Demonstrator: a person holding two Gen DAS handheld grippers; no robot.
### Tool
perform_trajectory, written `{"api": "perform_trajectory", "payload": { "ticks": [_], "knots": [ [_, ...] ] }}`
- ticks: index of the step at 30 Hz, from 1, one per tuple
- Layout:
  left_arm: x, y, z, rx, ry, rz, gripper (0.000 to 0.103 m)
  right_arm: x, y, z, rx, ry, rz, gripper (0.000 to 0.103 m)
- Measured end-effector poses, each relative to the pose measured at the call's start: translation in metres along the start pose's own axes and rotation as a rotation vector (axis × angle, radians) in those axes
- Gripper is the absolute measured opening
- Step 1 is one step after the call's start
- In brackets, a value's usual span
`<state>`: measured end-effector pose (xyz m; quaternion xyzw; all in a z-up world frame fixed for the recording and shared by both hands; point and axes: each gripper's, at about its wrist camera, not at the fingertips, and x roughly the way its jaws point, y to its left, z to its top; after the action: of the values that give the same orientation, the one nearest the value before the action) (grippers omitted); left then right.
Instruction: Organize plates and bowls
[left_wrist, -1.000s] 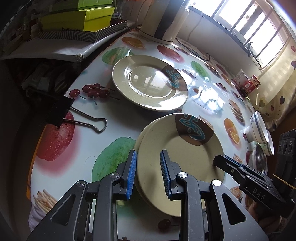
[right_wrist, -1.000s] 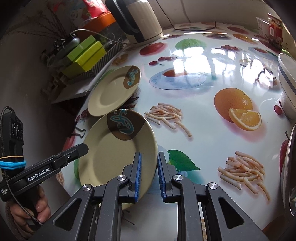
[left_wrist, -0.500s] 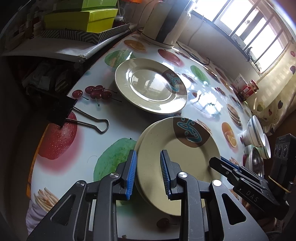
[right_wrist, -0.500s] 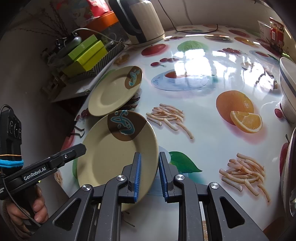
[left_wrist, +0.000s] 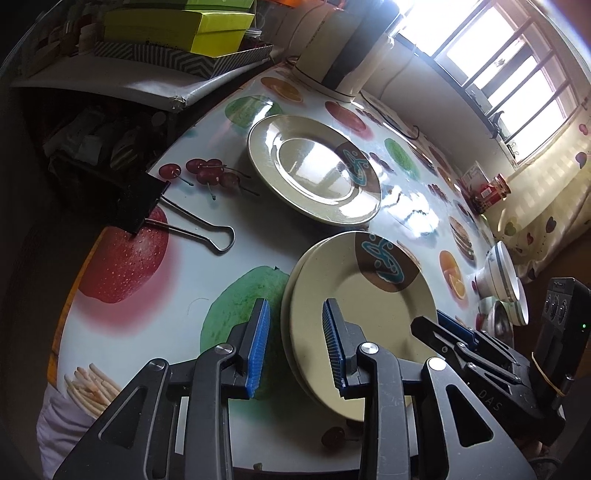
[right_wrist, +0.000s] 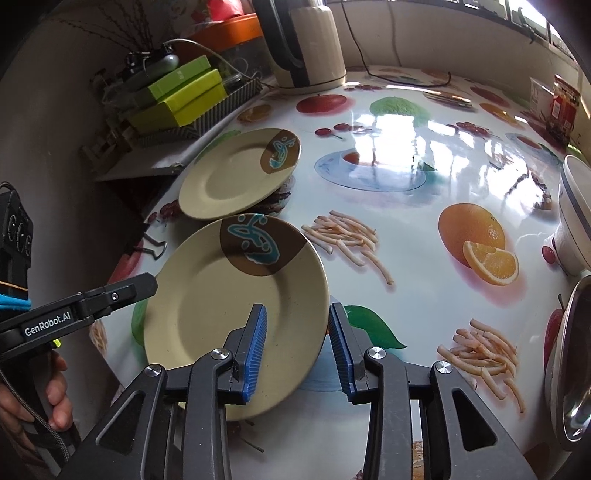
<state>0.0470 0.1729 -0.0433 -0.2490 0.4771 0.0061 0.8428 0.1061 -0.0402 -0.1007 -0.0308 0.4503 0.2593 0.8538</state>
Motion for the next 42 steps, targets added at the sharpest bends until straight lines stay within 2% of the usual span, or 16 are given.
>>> {"api": "perform_trajectory", "payload": {
  "ticks": [10,13,18,20,22,24,29,31,34,36,40,42],
  "knots": [
    [-0.001,0.003,0.002,0.007,-0.007,0.002,0.032,0.003,0.001,0.002,-0.001,0.010,0.002,0.035],
    [-0.010,0.005,0.006,0.016,-0.055,0.027,0.032,0.001,-0.002,0.003,-0.011,0.000,-0.027,0.035],
    [-0.027,0.009,0.024,0.030,-0.155,0.107,0.032,-0.013,-0.010,0.017,-0.016,-0.065,-0.044,0.036],
    [-0.034,0.007,0.031,0.063,-0.210,0.143,0.033,-0.018,-0.013,0.025,-0.013,-0.090,-0.042,0.040],
    [-0.038,0.002,0.037,0.122,-0.254,0.192,0.040,-0.024,-0.016,0.034,-0.017,-0.118,-0.045,0.044],
    [-0.041,0.000,0.043,0.160,-0.275,0.198,0.040,-0.030,-0.016,0.044,-0.035,-0.153,-0.056,0.045],
    [-0.040,0.008,0.061,0.123,-0.273,0.160,0.040,-0.041,-0.013,0.073,-0.095,-0.259,-0.076,0.049],
    [-0.035,0.012,0.066,0.098,-0.256,0.158,0.040,-0.041,-0.014,0.084,-0.117,-0.292,-0.073,0.054],
    [-0.024,0.016,0.077,0.062,-0.195,0.190,0.040,-0.025,-0.017,0.102,-0.111,-0.242,-0.086,0.057],
    [-0.019,0.018,0.079,0.055,-0.198,0.209,0.040,-0.013,-0.024,0.110,-0.076,-0.213,-0.048,0.057],
    [-0.008,0.022,0.086,0.048,-0.178,0.181,0.040,0.008,-0.026,0.118,-0.071,-0.174,-0.037,0.058],
    [0.001,0.027,0.089,0.014,-0.146,0.160,0.040,0.018,-0.024,0.122,-0.084,-0.161,-0.037,0.057]
  ]
}}
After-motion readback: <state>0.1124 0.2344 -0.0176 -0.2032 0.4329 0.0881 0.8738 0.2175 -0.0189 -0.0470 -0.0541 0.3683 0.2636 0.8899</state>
